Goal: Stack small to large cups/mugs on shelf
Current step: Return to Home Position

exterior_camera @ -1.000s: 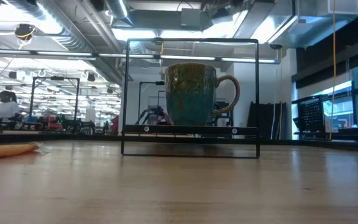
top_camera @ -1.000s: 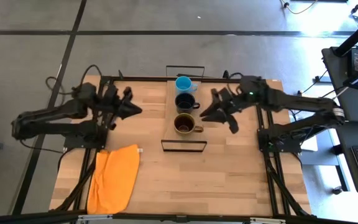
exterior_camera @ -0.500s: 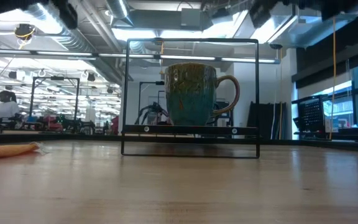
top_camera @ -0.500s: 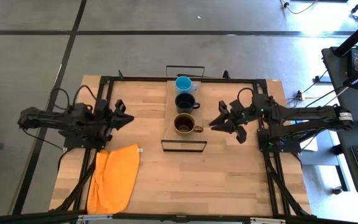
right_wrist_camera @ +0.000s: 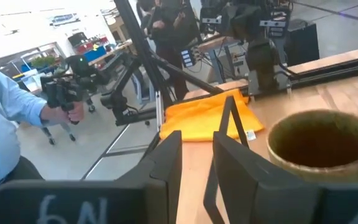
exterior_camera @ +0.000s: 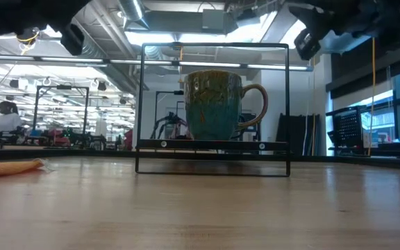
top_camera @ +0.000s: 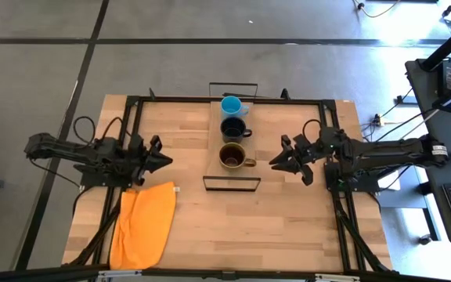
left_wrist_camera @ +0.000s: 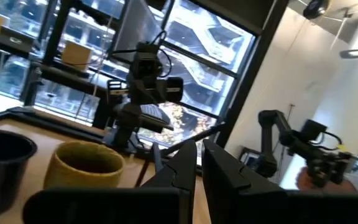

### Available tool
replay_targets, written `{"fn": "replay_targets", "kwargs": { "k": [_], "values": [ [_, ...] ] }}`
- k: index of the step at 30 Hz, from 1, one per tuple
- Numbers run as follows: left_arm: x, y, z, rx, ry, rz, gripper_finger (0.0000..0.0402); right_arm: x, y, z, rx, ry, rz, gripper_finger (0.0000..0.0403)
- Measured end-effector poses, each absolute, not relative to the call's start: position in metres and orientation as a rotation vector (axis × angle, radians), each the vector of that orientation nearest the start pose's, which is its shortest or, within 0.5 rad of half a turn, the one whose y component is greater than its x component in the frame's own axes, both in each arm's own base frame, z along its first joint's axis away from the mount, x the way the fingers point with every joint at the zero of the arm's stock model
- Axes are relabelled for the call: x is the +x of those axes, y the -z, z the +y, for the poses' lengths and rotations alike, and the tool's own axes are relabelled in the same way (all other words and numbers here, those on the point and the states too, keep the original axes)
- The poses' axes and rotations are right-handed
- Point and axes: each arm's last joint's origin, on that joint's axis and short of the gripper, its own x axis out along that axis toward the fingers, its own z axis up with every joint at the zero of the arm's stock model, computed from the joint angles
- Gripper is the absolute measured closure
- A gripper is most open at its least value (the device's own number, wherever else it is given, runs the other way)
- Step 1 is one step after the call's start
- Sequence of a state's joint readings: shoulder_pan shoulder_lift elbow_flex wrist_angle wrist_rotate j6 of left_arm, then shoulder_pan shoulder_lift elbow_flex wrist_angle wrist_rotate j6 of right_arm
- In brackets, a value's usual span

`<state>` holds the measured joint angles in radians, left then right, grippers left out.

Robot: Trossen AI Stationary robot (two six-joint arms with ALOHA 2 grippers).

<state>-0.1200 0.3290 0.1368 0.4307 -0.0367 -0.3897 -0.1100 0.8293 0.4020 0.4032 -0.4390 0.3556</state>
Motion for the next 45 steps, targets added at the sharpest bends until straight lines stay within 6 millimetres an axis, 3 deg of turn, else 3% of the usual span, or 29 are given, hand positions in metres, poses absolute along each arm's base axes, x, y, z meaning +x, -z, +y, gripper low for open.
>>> {"fn": "replay_targets", "kwargs": {
  "k": [11,23,28,42,45],
  "values": [
    [0.112,-0.185,-0.014,-0.463,0.176,-0.14,0.0382,0.164,-0.222,-0.013,0.352,-0.274,0.105,0.031],
    [0.112,-0.179,-0.013,-0.46,0.186,-0.07,0.0382,0.154,-0.199,-0.015,0.24,-0.265,0.143,0.031],
    [0.113,-0.178,-0.012,-0.463,0.179,-0.06,0.0382,0.148,-0.188,-0.018,0.265,-0.336,0.141,0.031],
    [0.113,-0.173,-0.009,-0.49,0.144,-0.013,0.0383,0.13,-0.188,-0.035,0.297,-0.187,0.091,0.031],
    [0.113,-0.173,-0.009,-0.496,0.144,-0.012,0.0383,0.128,-0.186,-0.037,0.378,-0.136,0.11,0.031]
  ]
}}
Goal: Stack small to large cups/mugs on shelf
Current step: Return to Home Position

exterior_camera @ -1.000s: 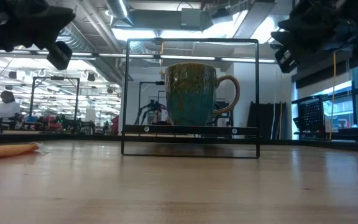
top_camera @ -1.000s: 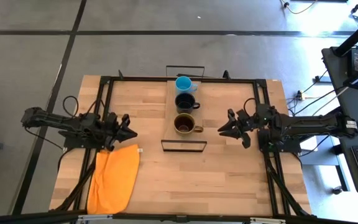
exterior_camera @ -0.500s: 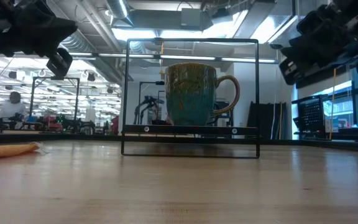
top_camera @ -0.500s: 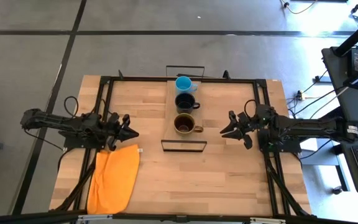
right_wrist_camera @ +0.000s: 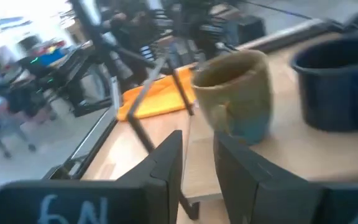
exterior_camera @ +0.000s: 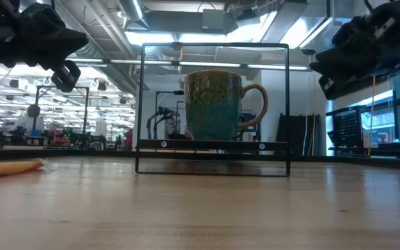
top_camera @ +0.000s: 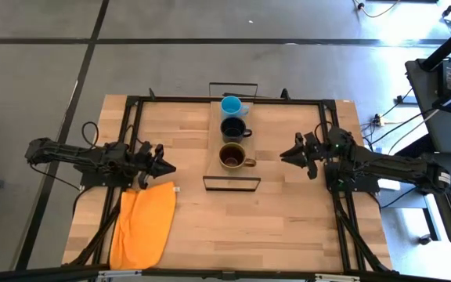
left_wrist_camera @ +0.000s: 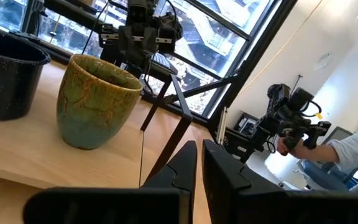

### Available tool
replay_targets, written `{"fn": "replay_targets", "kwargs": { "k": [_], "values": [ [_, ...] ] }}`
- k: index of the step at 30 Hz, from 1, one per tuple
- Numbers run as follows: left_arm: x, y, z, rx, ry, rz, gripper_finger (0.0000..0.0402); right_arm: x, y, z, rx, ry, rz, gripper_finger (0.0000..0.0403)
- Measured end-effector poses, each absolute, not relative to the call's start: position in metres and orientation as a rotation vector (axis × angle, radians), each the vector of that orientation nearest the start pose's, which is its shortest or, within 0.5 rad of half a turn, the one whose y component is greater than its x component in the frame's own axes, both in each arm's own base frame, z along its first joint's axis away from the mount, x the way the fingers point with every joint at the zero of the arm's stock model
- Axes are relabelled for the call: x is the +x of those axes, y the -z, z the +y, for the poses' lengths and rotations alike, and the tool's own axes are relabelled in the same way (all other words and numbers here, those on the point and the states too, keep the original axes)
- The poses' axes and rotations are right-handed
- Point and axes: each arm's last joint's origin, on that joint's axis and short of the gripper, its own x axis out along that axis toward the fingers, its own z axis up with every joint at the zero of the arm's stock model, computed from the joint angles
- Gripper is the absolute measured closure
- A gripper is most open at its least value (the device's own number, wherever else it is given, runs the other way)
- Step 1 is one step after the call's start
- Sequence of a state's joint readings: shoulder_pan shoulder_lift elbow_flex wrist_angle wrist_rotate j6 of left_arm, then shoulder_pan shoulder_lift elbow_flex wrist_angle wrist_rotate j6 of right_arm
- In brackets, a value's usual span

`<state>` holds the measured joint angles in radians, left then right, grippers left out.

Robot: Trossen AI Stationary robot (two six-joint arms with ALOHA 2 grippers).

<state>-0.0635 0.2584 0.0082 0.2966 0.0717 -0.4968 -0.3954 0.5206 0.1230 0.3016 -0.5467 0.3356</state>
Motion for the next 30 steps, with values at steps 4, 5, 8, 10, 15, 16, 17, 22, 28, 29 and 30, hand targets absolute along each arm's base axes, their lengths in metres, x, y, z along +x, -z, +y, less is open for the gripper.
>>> {"fn": "replay_targets", "kwargs": {
  "k": [4,5,8,10,15,16,17,22,28,29,30],
  "values": [
    [0.113,-0.173,-0.008,-0.534,0.113,-0.016,0.0383,0.127,-0.189,-0.039,0.464,0.002,0.06,0.031],
    [0.113,-0.172,-0.008,-0.542,0.096,-0.017,0.0383,0.127,-0.192,-0.038,0.453,0.005,0.032,0.031],
    [0.114,-0.17,-0.006,-0.576,0.026,-0.013,0.0383,0.129,-0.203,-0.03,0.379,-0.052,-0.065,0.031],
    [0.114,-0.17,-0.005,-0.598,-0.008,-0.015,0.0383,0.13,-0.204,-0.025,0.364,-0.067,-0.072,0.031],
    [0.114,-0.169,-0.005,-0.605,-0.017,-0.014,0.0383,0.134,-0.196,-0.013,0.376,-0.041,0.004,0.031],
    [0.114,-0.169,-0.005,-0.611,-0.013,-0.013,0.0383,0.134,-0.197,-0.011,0.359,-0.043,-0.004,0.031],
    [0.114,-0.169,-0.005,-0.617,-0.012,-0.013,0.0383,0.134,-0.197,-0.009,0.351,-0.05,-0.005,0.031],
    [0.114,-0.169,-0.005,-0.625,0.002,-0.009,0.0383,0.134,-0.195,-0.005,0.337,-0.059,-0.002,0.031],
    [0.114,-0.169,-0.007,-0.647,0.036,0.003,0.0382,0.125,-0.18,-0.003,0.383,-0.131,-0.099,0.031],
    [0.114,-0.169,-0.007,-0.649,0.04,0.005,0.0382,0.124,-0.181,-0.003,0.39,-0.147,-0.105,0.031],
    [0.114,-0.169,-0.008,-0.649,0.043,0.006,0.0382,0.123,-0.181,-0.002,0.391,-0.157,-0.104,0.031]
  ]
}}
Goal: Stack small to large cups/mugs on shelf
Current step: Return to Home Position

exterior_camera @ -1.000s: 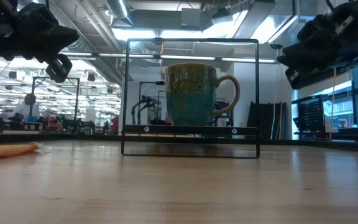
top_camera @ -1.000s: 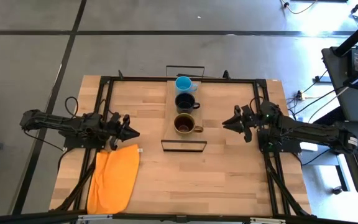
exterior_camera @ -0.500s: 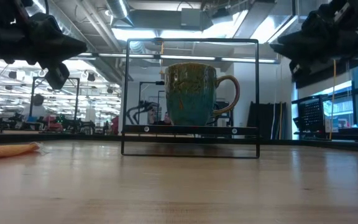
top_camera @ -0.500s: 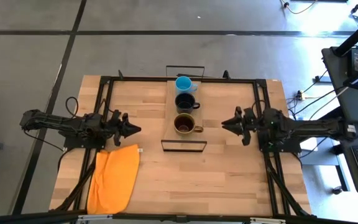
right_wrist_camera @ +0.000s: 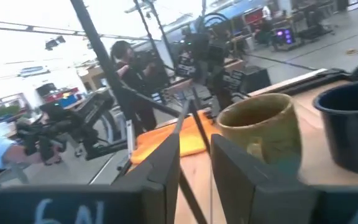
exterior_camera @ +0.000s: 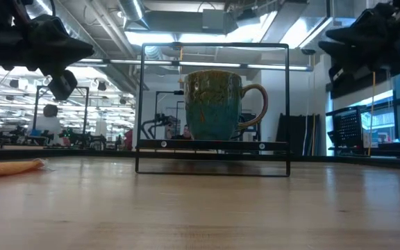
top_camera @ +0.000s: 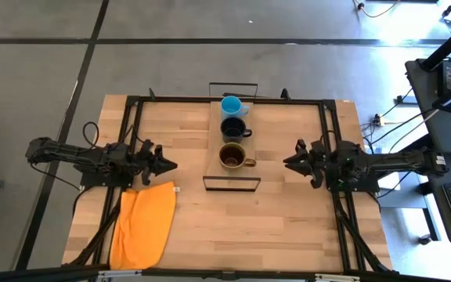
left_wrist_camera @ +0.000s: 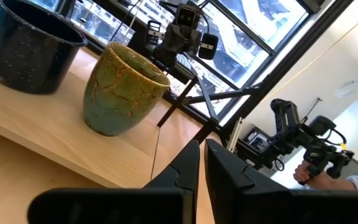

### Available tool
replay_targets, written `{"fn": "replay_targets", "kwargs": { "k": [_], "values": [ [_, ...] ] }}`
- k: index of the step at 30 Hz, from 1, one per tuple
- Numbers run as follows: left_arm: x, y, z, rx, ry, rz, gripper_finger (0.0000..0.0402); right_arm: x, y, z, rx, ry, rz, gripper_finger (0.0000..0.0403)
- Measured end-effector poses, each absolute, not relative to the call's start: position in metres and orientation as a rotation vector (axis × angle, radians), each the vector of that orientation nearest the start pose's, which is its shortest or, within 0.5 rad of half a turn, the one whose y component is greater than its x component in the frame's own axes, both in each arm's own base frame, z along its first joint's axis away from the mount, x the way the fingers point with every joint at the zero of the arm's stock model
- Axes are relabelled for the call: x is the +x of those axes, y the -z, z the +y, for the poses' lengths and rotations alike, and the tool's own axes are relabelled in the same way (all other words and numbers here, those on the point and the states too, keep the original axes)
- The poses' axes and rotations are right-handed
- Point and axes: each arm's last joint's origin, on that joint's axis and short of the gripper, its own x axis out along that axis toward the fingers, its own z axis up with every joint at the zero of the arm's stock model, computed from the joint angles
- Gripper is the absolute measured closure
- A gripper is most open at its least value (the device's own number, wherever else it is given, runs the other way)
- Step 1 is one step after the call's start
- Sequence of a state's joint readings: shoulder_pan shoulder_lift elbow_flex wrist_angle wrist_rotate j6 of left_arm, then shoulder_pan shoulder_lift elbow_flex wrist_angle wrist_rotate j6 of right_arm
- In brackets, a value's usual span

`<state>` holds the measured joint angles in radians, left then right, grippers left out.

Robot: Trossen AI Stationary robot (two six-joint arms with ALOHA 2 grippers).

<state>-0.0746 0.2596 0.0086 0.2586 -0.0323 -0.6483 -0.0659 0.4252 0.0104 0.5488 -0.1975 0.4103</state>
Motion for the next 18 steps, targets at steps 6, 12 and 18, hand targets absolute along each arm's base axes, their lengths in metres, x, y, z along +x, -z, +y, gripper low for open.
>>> {"fn": "replay_targets", "kwargs": {
  "k": [6,12,18],
  "values": [
    [0.113,-0.169,-0.009,-0.649,0.056,0.011,0.0382,0.121,-0.179,-0.002,0.399,-0.186,-0.064,0.031],
    [0.113,-0.169,-0.009,-0.675,0.058,0.012,0.0382,0.113,-0.186,-0.008,0.352,-0.136,-0.138,0.031],
    [0.113,-0.169,-0.009,-0.672,0.058,0.012,0.0382,0.101,-0.191,-0.011,0.352,-0.137,-0.199,0.031]
  ]
}}
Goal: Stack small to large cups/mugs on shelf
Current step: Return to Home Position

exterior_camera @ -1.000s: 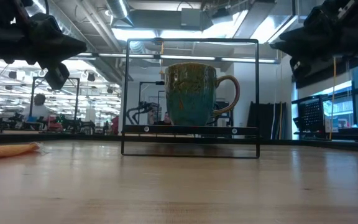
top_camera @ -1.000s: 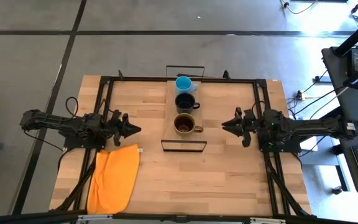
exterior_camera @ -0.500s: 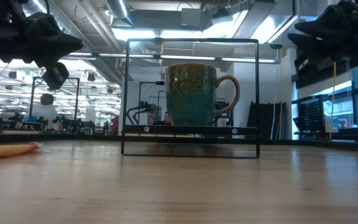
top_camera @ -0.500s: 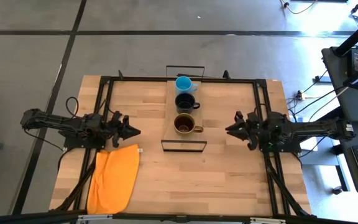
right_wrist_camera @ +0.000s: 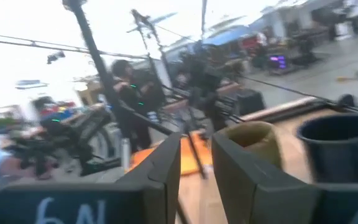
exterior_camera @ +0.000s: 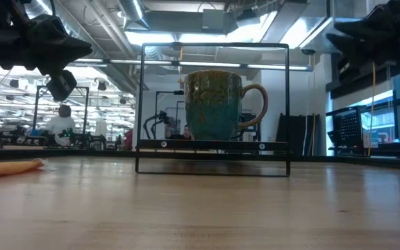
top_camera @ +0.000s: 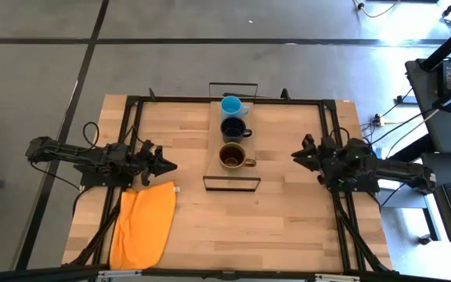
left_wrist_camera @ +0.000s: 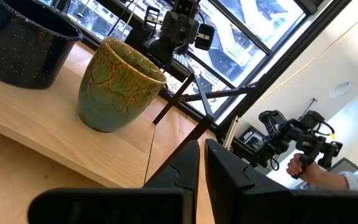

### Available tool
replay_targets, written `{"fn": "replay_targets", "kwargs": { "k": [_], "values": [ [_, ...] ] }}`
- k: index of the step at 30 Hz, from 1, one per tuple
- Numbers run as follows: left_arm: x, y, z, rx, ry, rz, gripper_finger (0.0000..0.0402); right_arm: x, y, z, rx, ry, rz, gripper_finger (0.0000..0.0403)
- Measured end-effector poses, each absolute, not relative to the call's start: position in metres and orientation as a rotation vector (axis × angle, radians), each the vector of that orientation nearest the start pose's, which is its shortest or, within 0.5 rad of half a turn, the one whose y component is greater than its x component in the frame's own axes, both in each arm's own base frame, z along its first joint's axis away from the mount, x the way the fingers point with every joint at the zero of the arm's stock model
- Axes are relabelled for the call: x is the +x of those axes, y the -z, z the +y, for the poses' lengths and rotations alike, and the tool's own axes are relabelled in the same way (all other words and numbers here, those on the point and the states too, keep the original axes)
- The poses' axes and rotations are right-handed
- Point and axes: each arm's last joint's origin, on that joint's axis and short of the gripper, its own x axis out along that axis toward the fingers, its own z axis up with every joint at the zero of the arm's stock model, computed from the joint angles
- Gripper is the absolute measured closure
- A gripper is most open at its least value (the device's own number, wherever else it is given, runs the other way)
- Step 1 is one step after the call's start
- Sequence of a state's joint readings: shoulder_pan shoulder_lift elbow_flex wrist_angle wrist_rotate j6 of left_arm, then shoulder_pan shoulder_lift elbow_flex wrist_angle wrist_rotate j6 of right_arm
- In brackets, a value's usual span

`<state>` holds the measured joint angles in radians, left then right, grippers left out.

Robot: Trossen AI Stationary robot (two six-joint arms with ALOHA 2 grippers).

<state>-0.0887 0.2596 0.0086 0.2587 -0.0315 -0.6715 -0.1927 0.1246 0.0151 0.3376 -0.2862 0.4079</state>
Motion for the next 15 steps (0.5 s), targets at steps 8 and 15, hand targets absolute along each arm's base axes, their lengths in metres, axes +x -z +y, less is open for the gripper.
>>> {"fn": "replay_targets", "kwargs": {
  "k": [8,15],
  "values": [
    [0.113,-0.169,-0.009,-0.619,0.045,0.007,0.0382,0.093,-0.189,-0.009,0.356,-0.182,-0.19,0.031],
    [0.113,-0.16,-0.009,-0.522,0.046,0.101,0.0382,0.094,-0.182,-0.01,0.288,-0.172,-0.146,0.031]
  ]
}}
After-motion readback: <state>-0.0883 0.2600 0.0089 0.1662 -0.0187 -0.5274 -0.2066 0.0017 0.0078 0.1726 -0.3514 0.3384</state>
